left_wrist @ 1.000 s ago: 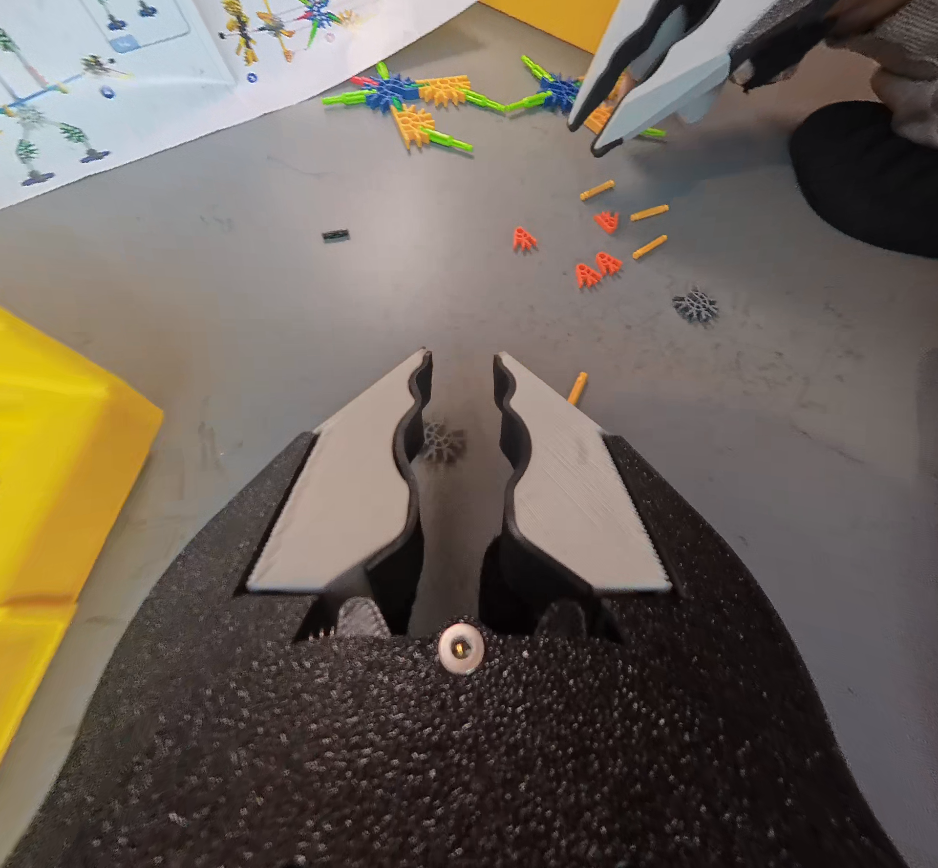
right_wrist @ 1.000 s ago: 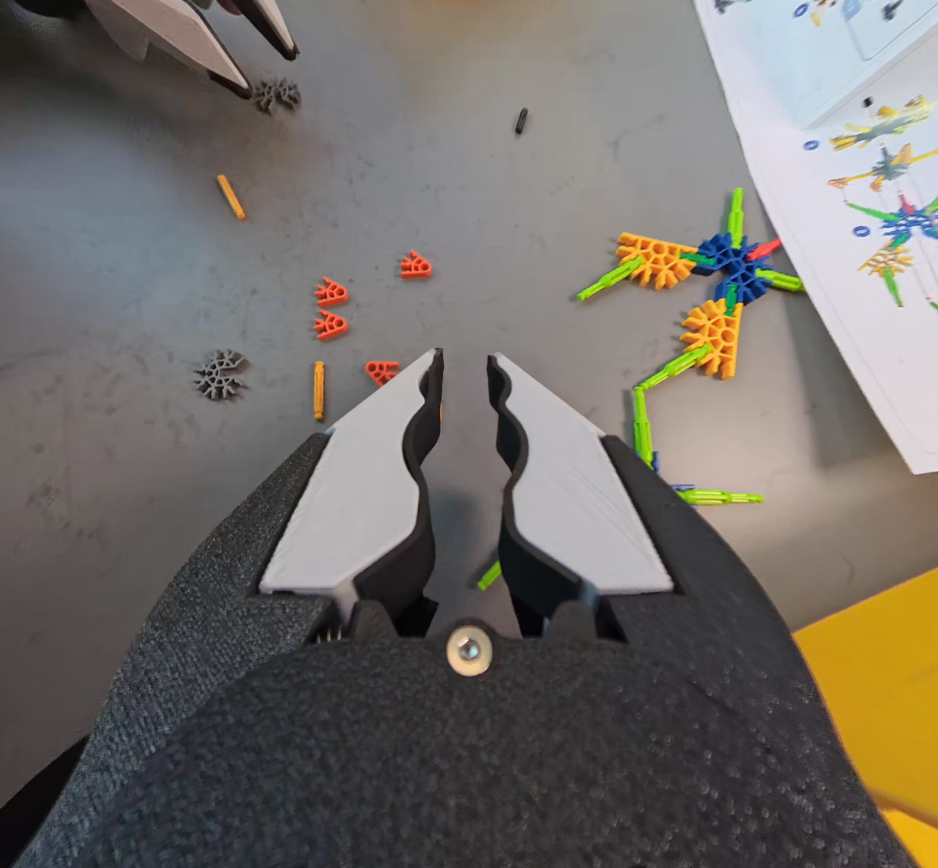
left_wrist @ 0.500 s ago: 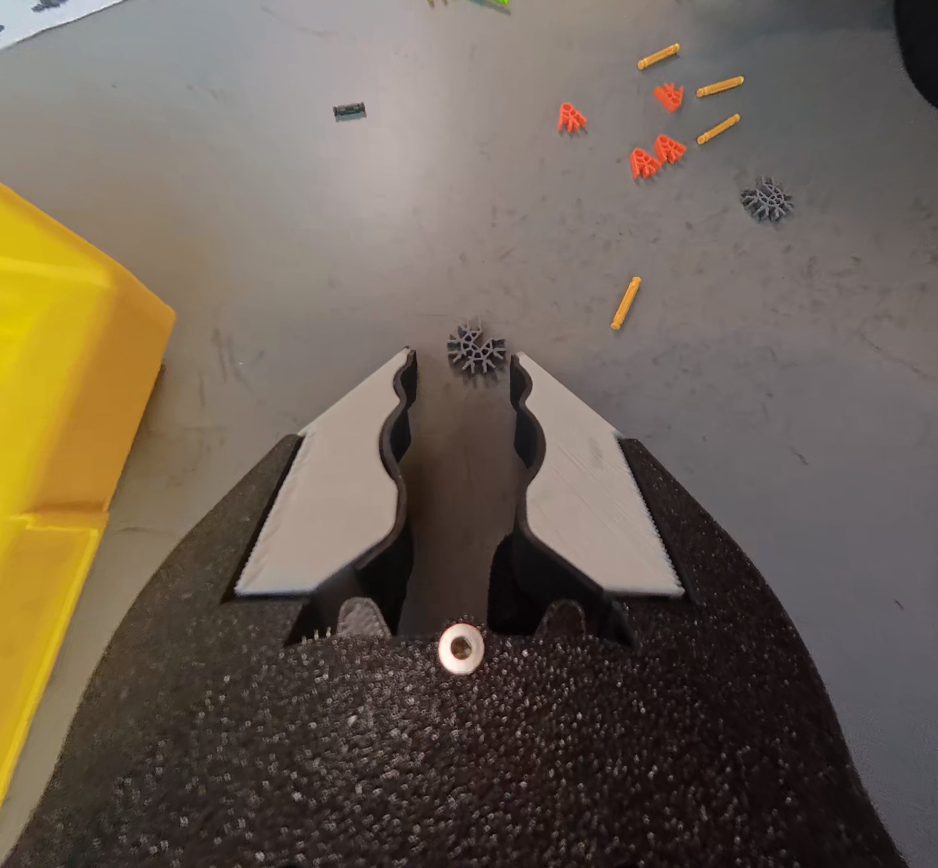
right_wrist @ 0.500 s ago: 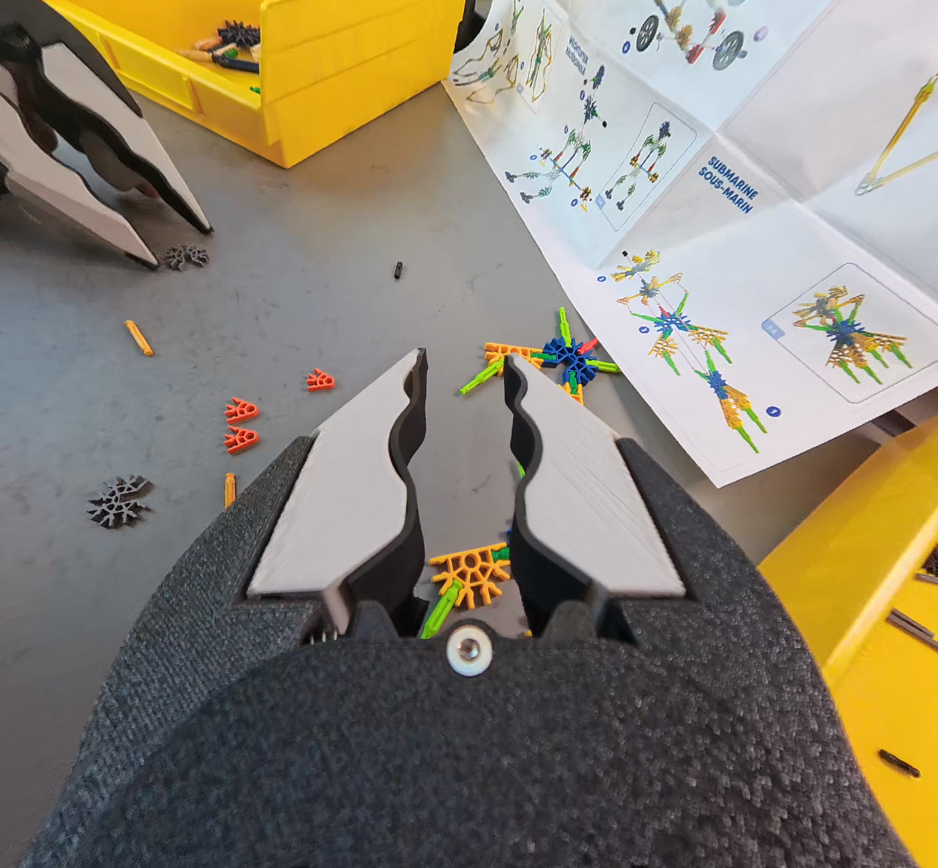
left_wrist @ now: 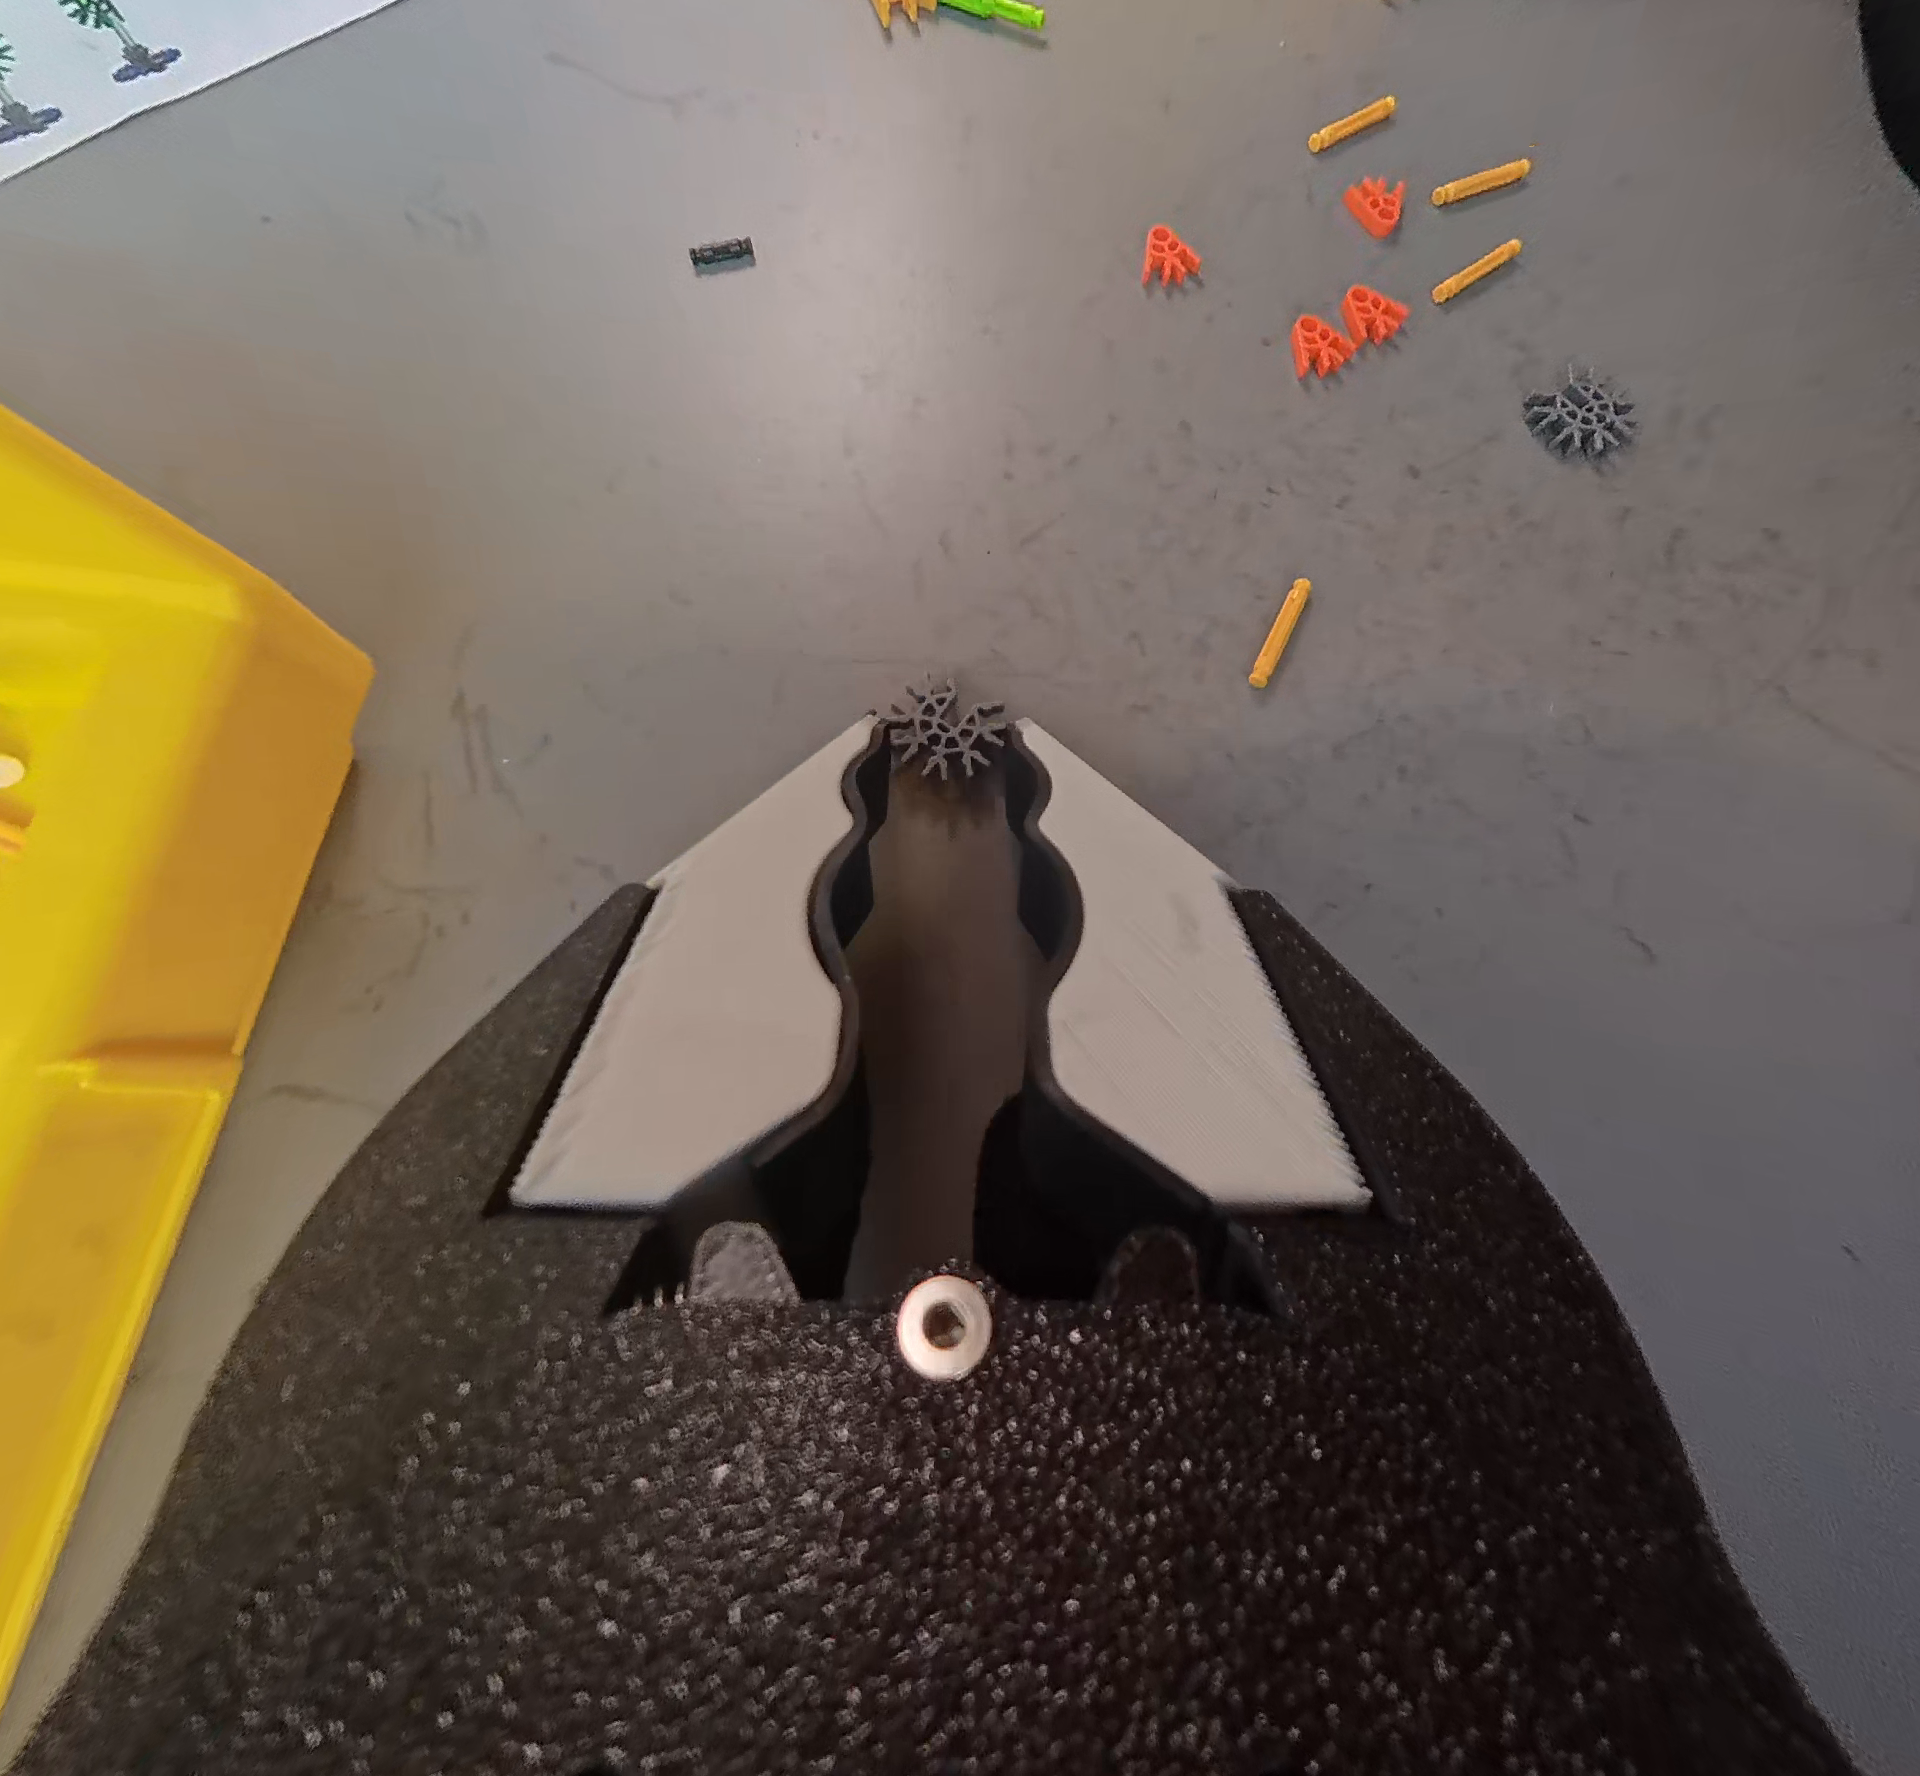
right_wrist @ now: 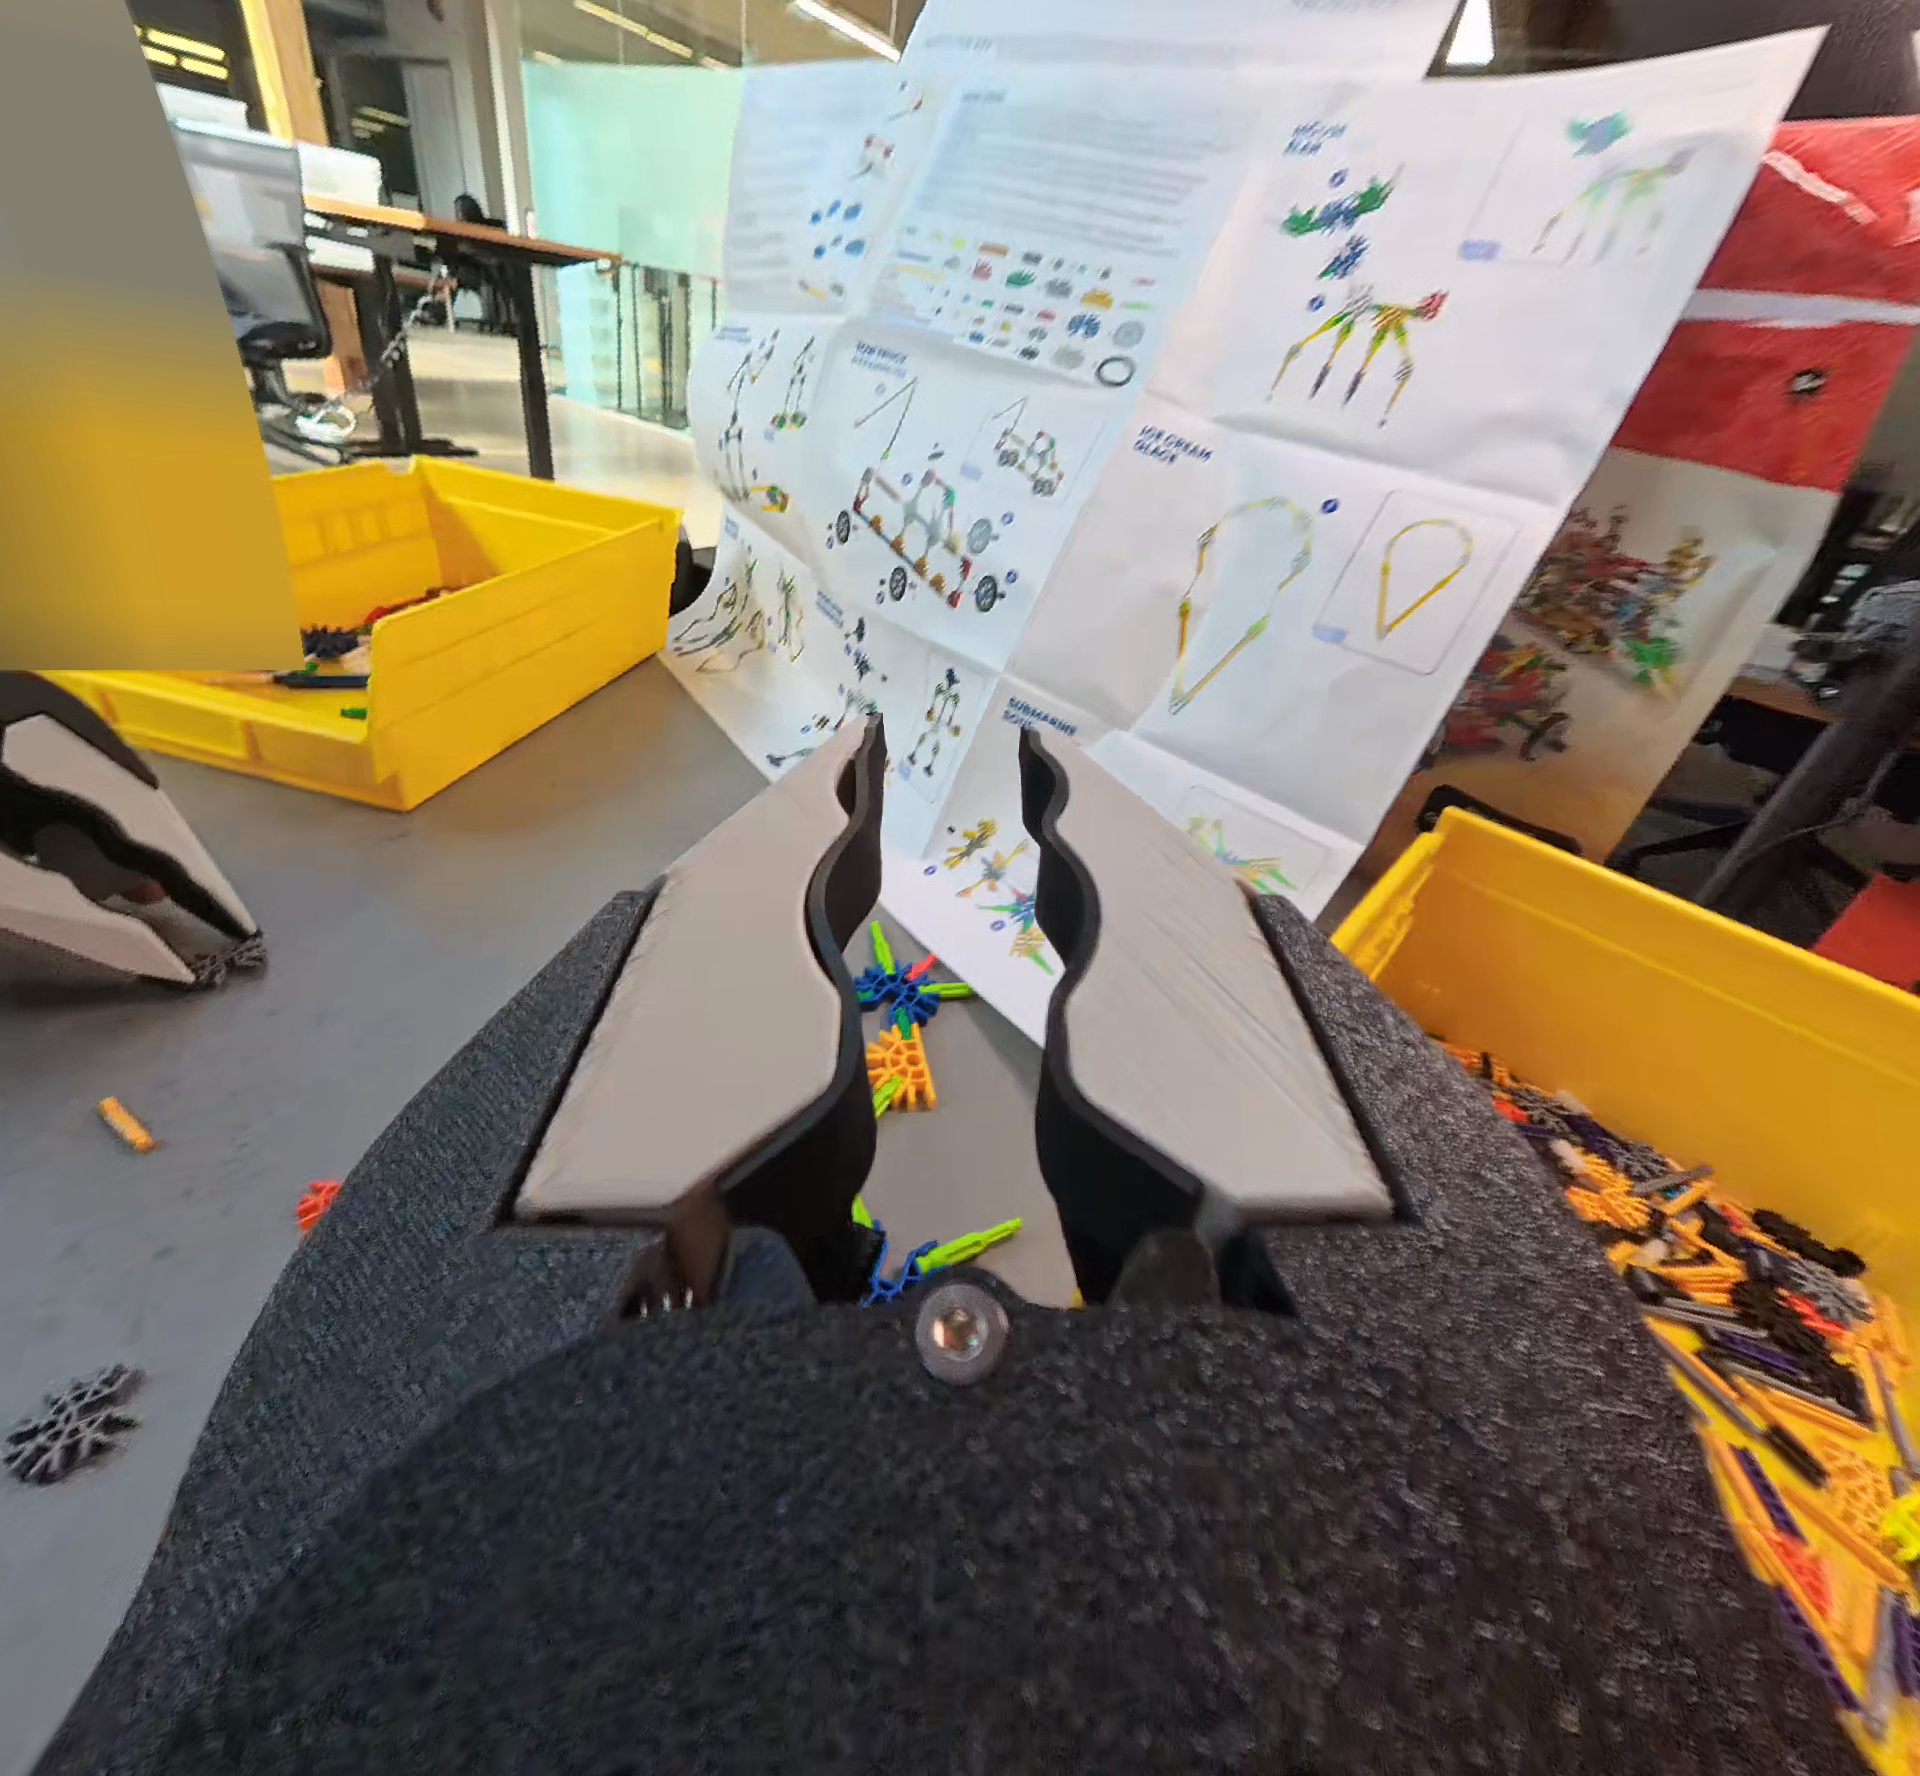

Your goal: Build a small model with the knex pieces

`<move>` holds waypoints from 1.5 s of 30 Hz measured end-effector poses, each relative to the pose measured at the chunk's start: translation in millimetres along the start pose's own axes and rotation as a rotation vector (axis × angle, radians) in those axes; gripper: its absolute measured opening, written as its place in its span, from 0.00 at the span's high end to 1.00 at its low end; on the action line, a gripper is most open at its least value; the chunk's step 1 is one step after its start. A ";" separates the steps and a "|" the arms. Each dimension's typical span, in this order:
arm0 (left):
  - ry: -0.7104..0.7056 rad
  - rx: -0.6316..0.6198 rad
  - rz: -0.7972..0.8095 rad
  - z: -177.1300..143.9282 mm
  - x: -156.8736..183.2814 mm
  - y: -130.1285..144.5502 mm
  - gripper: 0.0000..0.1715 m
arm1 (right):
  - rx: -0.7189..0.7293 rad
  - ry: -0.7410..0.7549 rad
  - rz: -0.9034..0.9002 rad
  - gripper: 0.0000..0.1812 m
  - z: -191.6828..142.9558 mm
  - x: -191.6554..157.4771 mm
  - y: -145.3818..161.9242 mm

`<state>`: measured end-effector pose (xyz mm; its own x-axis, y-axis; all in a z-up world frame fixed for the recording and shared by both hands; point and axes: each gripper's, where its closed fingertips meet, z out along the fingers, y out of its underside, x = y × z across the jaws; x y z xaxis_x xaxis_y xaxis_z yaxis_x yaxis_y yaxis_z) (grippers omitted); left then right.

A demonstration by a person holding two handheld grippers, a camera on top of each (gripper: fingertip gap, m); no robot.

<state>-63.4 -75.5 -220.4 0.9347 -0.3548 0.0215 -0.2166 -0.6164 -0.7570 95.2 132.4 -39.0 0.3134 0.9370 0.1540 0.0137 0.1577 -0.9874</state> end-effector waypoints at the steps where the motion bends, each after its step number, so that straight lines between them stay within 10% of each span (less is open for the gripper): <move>1: 0.008 0.017 -0.017 -1.9 -0.6 -2.7 0.87 | 0.034 0.040 0.000 0.87 -5.9 10.6 -7.8; 6: 0.048 0.060 -0.090 -6.5 -2.0 -8.7 0.87 | -0.036 0.280 -0.061 0.87 -34.2 85.5 -14.5; 15: 0.034 0.028 -0.050 -2.3 0.7 -2.6 0.87 | -0.943 0.220 -0.008 0.86 -23.0 184.4 121.5; 24: 0.002 0.002 -0.048 1.5 -5.0 1.3 0.87 | -0.979 0.137 0.247 0.89 37.2 211.2 174.3; 45: 0.017 0.006 -0.078 2.9 -6.9 0.0 0.87 | -1.042 0.042 0.222 0.93 81.1 213.7 215.2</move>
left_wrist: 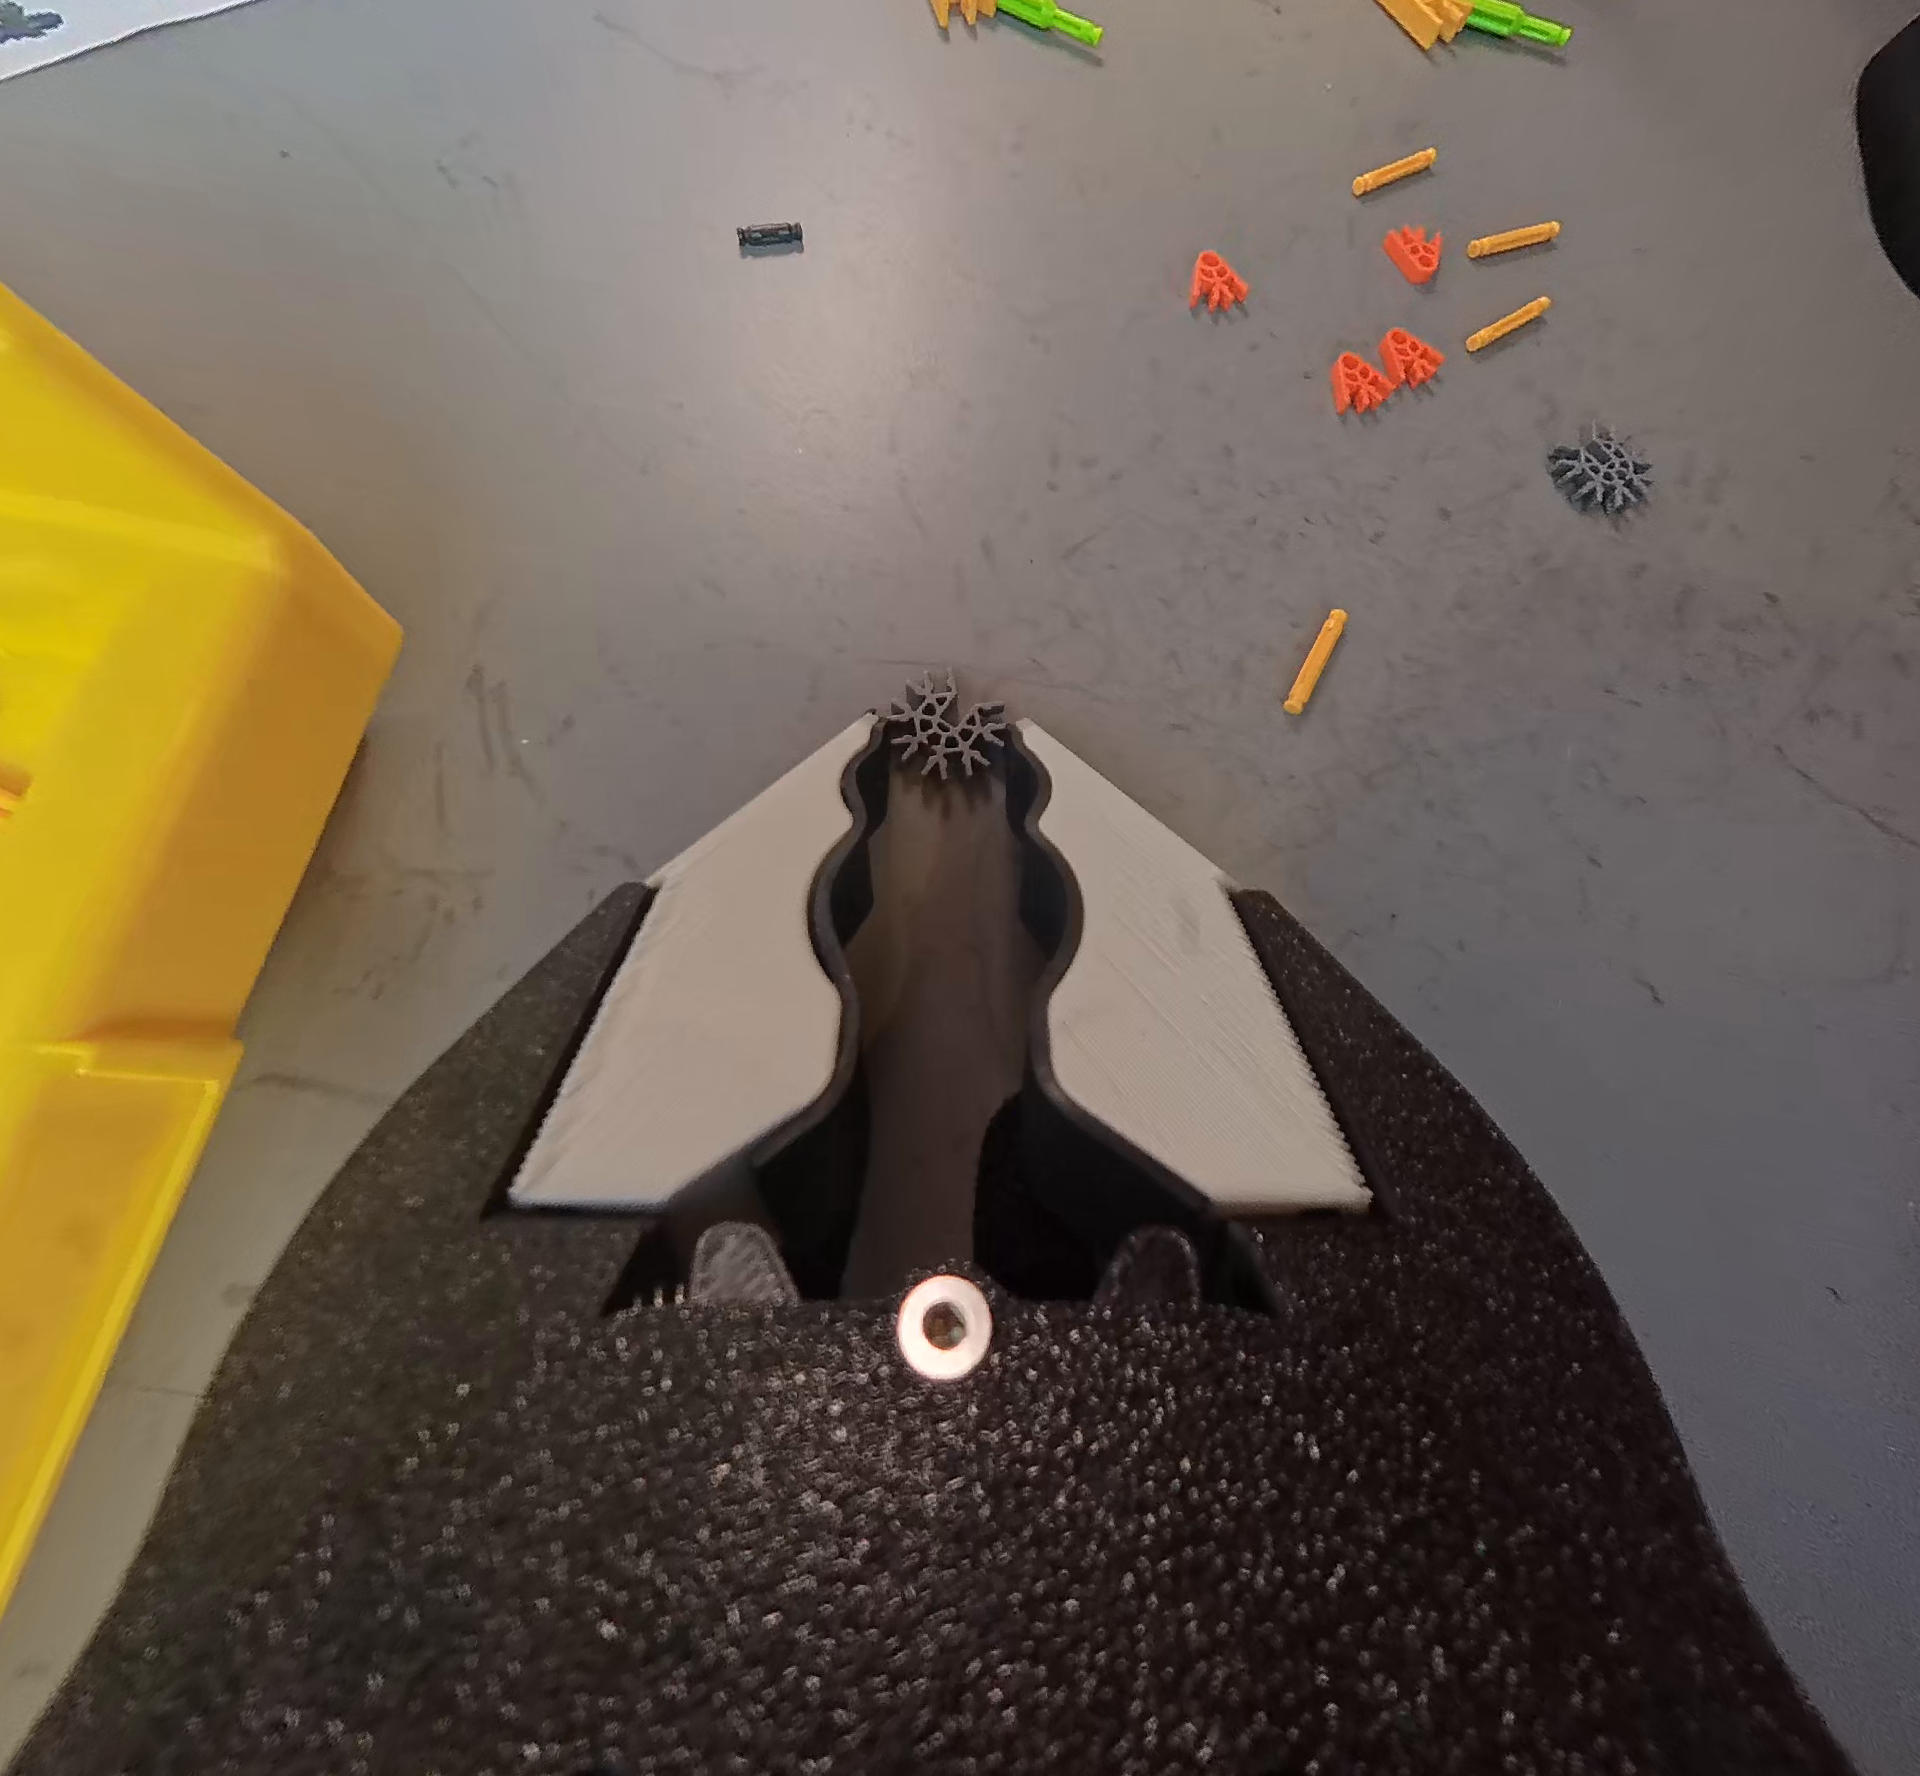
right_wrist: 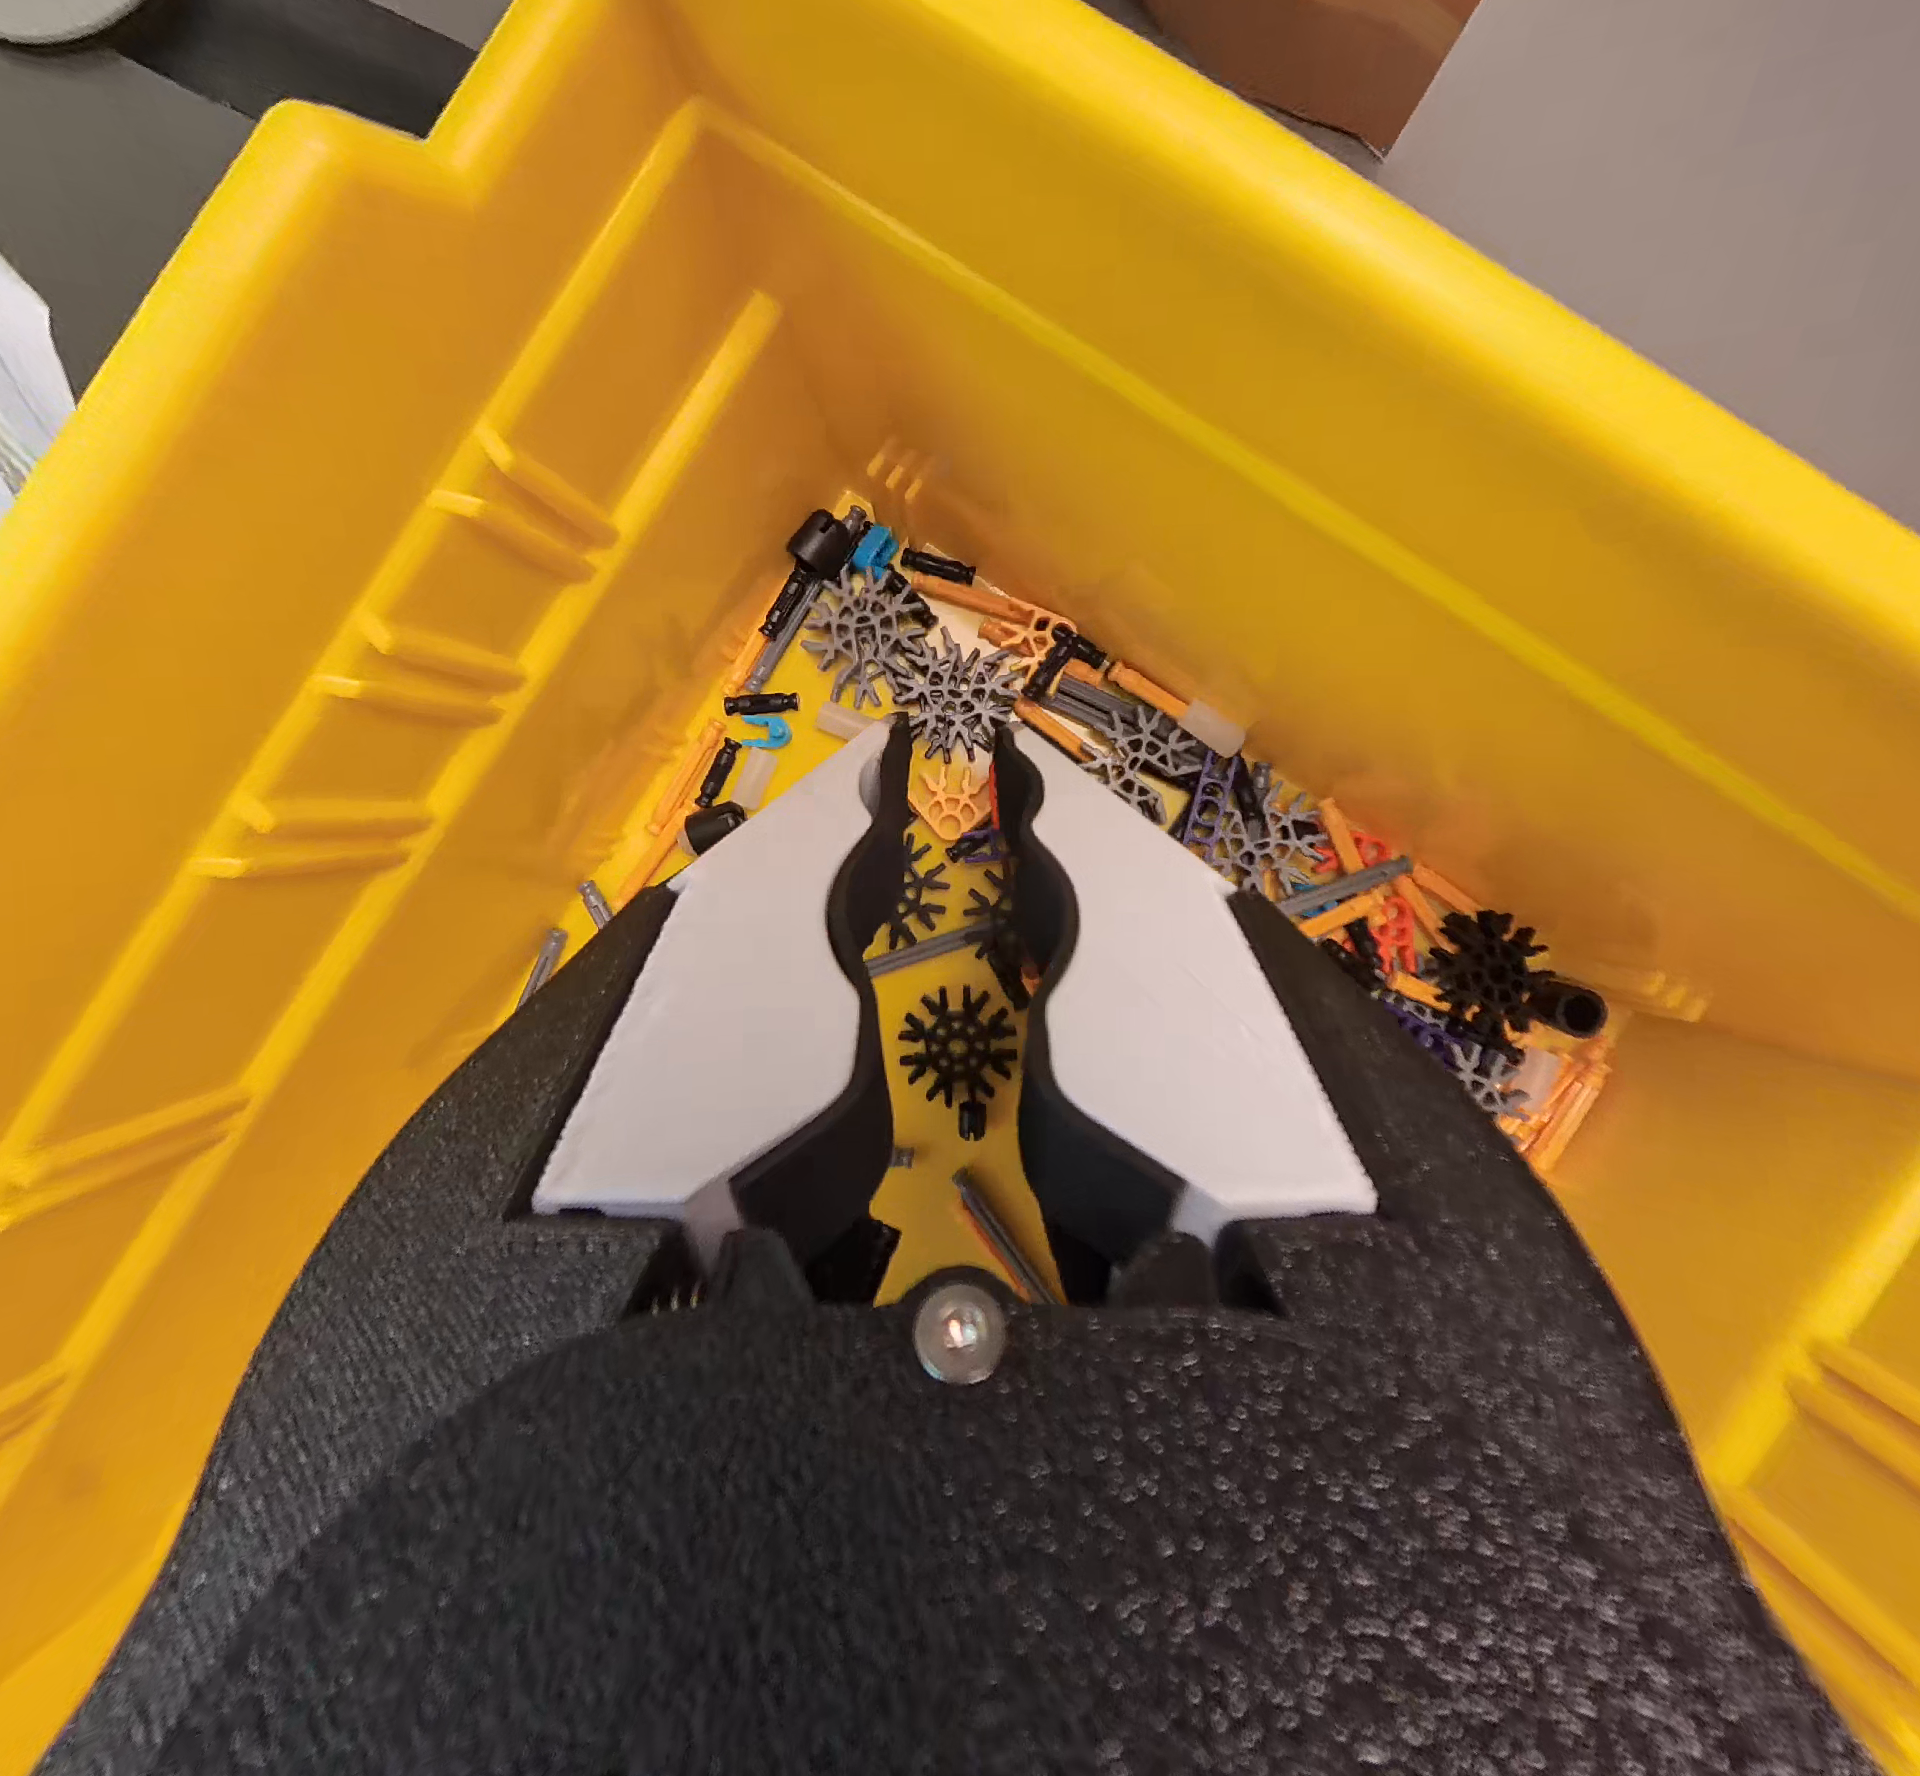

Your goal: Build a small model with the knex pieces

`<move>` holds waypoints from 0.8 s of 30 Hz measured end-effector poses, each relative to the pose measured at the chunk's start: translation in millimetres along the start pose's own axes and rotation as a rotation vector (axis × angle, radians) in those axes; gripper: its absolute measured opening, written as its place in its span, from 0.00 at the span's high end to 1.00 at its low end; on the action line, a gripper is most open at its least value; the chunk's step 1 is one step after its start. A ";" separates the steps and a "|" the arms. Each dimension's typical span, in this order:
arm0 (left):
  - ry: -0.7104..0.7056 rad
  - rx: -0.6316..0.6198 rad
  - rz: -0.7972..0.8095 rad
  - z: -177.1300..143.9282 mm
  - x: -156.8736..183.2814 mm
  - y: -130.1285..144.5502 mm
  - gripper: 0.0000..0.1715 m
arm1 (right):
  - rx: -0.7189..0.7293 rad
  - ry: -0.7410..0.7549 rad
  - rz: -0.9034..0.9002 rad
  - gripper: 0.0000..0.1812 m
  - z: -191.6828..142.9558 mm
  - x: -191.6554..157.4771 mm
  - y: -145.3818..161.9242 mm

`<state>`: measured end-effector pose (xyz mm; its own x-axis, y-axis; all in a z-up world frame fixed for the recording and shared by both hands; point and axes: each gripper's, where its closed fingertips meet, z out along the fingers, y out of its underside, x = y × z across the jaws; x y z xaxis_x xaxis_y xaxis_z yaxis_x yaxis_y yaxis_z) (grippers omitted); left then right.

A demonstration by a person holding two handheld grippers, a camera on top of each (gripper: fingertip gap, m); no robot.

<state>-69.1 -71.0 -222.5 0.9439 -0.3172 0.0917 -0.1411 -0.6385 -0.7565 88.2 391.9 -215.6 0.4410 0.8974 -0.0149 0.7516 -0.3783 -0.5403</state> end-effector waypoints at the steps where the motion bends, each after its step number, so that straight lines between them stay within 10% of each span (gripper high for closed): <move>1: 0.000 0.000 0.000 0.0 0.0 0.0 0.87 | 0.004 0.002 -0.021 0.93 -0.3 -0.3 0.1; 8: -0.014 0.002 0.015 -0.3 -0.2 -0.1 0.87 | 0.204 0.048 -0.235 0.93 -64.7 -26.0 -17.3; 14: -0.040 0.010 0.004 -0.8 -4.9 -1.7 0.87 | 0.454 -0.168 -0.448 0.92 -164.0 -178.7 -21.3; 24: -0.073 0.039 0.102 -7.7 3.2 -4.3 0.87 | 0.282 -0.606 -0.588 0.93 -104.0 -396.2 64.8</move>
<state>-67.7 -74.6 -214.0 0.9446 -0.3266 -0.0335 -0.2273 -0.5771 -0.7844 13.1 -11.8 -157.2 -0.3733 0.9251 -0.0692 0.5908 0.1795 -0.7866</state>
